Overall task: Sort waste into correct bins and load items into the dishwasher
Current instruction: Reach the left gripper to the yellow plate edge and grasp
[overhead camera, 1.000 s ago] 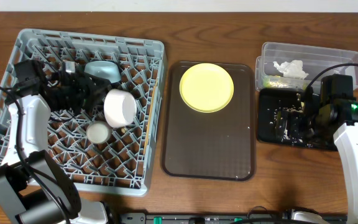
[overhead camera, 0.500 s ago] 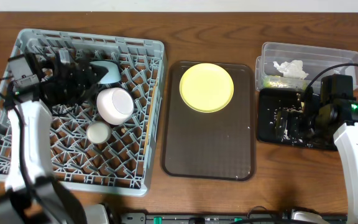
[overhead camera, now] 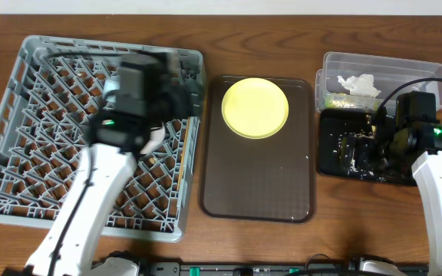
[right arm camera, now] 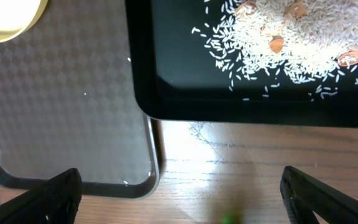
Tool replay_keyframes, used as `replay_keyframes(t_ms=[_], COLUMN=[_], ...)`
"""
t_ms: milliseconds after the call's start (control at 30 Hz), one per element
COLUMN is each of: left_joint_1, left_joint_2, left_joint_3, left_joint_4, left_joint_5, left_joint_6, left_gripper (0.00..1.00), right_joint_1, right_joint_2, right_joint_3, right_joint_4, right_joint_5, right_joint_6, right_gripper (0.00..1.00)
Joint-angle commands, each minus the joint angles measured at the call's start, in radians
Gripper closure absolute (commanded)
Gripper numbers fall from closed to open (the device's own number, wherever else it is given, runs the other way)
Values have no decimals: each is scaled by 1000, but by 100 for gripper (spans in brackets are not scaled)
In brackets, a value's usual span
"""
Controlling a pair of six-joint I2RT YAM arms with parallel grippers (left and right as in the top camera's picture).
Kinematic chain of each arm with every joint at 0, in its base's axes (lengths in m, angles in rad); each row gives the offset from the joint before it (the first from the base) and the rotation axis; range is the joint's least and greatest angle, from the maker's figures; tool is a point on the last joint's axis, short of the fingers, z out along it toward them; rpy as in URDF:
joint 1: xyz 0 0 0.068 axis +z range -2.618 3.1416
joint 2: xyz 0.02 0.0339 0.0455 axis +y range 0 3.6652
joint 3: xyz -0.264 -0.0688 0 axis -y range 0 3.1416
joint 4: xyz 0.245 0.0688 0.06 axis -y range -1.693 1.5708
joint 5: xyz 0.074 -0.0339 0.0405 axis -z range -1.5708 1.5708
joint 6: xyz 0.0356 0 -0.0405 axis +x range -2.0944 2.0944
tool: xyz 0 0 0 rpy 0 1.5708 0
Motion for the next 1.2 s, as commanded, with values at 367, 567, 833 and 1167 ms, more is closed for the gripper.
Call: replay_keyframes(t_ms=[367, 567, 833, 1167], left_joint_1=[-334, -370, -377, -382], left_joint_2=[349, 441, 542, 619], left_joint_3=[18, 18, 18, 18], left_joint_4=[182, 240, 316, 312], left_joint_5=[-122, -122, -122, -122], left_joint_6=[365, 367, 367, 366], left_gripper=[10, 10, 10, 30], right_joint_1=[-8, -8, -8, -8], right_joint_2=[-11, -11, -11, -11], right_joint_3=[14, 14, 14, 14], right_joint_4=[0, 0, 0, 0], right_joint_5=[6, 6, 6, 6], right_joint_6=[-6, -6, -6, -6], right_gripper=[1, 1, 1, 1])
